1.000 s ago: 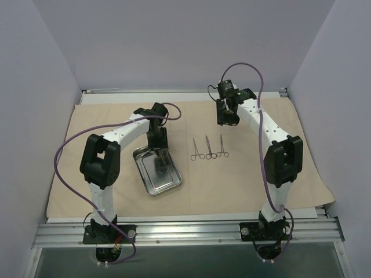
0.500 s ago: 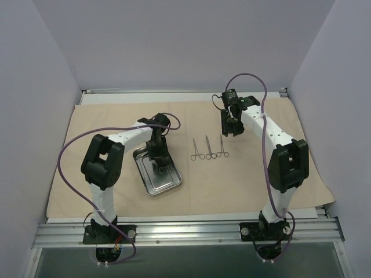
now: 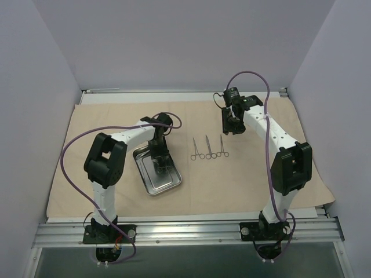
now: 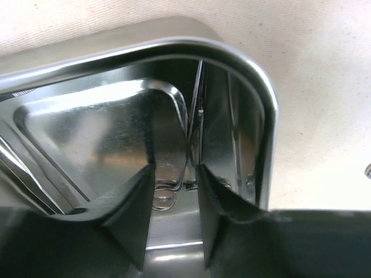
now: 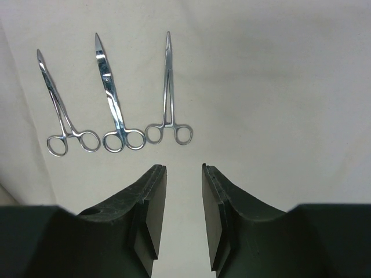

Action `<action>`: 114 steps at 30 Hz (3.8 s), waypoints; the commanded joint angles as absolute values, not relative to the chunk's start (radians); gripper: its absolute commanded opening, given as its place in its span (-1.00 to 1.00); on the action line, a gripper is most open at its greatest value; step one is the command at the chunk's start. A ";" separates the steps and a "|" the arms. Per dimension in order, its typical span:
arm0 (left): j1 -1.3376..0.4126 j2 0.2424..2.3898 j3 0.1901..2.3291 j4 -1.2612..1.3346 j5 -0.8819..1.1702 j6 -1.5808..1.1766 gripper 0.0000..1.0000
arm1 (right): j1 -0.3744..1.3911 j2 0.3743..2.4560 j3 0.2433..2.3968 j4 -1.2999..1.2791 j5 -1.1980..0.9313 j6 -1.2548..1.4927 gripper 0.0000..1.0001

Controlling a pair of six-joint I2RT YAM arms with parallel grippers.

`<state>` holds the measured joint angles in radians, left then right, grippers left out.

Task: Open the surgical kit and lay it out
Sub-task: Pick up the medical item from the container, then place the medical item in the container, then pick up the medical item from the container.

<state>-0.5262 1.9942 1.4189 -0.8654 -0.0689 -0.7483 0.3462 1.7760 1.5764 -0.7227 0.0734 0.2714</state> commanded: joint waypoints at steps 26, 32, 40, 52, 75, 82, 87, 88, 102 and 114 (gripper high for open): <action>-0.537 1.862 1.358 -0.931 -0.187 -0.634 -0.95 | 0.341 1.770 1.615 -0.736 0.057 0.275 -0.38; -0.538 1.812 1.358 -0.930 -0.175 -0.626 -0.95 | 0.341 1.766 1.611 -0.736 0.055 0.270 -0.38; -0.537 1.847 1.387 -0.942 -0.167 -0.623 -0.32 | 0.341 1.761 1.592 -0.730 0.049 0.270 -0.39; -0.522 1.954 1.486 -0.876 -0.210 -0.560 -0.10 | 0.341 1.764 1.571 -0.726 0.041 0.270 -0.39; -0.492 2.059 1.483 -0.716 -0.285 -0.520 -0.24 | 0.341 1.758 1.536 -0.733 0.031 0.278 -0.39; -0.489 2.112 1.493 -0.690 -0.255 -0.514 -0.34 | 0.344 1.753 1.525 -0.738 0.026 0.284 -0.39; -0.489 2.117 1.482 -0.683 -0.236 -0.514 -0.65 | 0.345 1.749 1.531 -0.739 0.026 0.287 -0.39; -0.488 2.115 1.480 -0.684 -0.235 -0.511 -0.78 | 0.347 1.749 1.532 -0.741 0.026 0.287 -0.39; -0.457 1.879 1.491 -0.801 -0.155 -0.500 -0.95 | 0.356 1.752 1.568 -0.694 -0.075 0.287 -0.40; -0.457 1.649 1.534 -0.911 0.033 -0.518 -0.95 | 0.362 1.753 1.529 -0.412 -0.695 0.304 -0.25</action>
